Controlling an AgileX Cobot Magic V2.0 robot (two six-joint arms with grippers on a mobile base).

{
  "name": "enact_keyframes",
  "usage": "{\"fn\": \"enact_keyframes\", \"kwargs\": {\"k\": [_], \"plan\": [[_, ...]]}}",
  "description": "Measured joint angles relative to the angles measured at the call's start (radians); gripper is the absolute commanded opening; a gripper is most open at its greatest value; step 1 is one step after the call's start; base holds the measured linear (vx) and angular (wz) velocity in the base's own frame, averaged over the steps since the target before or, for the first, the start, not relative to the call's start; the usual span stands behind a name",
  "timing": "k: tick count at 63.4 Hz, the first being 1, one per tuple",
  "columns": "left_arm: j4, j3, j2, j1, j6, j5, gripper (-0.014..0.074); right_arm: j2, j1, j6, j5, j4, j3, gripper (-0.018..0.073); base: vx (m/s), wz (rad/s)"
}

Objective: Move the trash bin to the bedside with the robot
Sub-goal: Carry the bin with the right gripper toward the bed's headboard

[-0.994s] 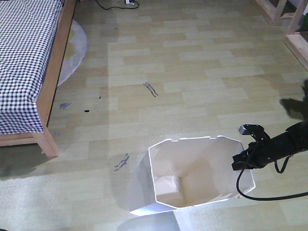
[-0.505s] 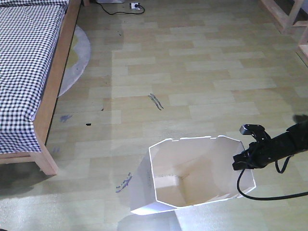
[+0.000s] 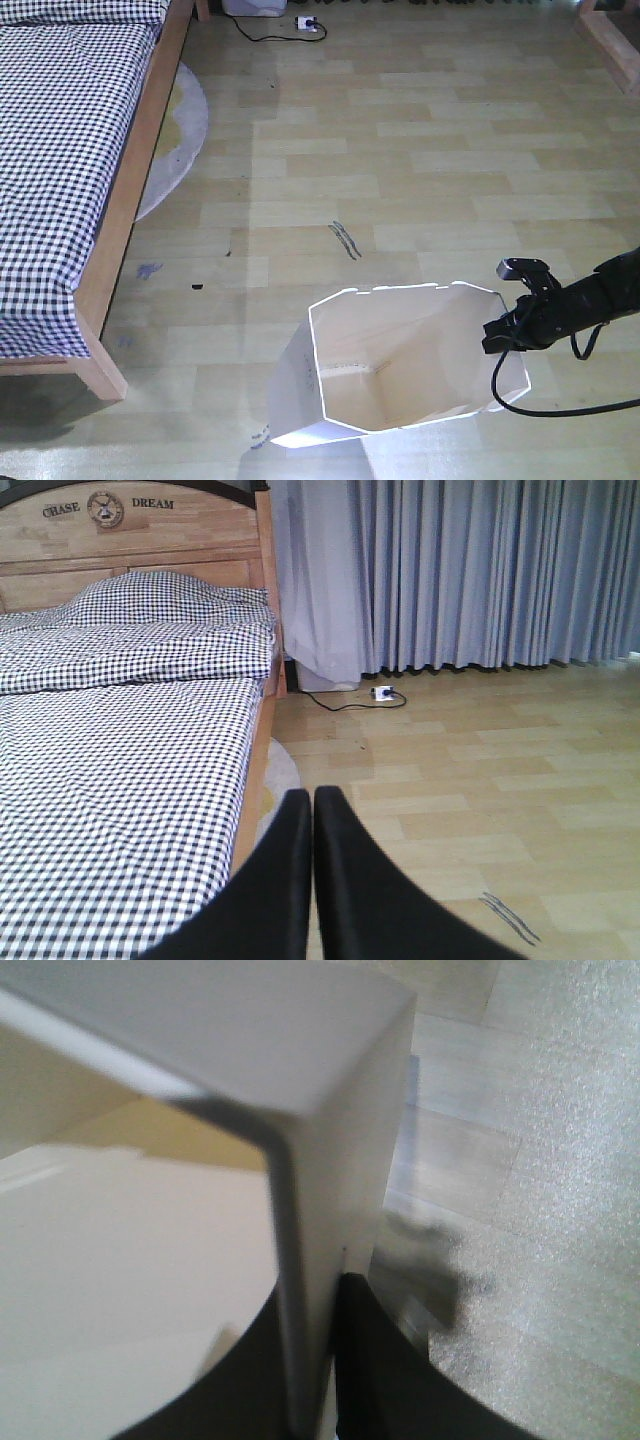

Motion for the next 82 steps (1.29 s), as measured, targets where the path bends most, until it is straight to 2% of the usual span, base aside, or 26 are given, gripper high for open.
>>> {"fn": "enact_keyframes", "kwargs": {"k": [82], "plan": [[0.000, 0.000, 0.000, 0.000, 0.000, 0.000, -0.0006, 0.000, 0.000, 0.000, 0.001, 0.000, 0.000, -0.0005, 0.27, 0.00]]}}
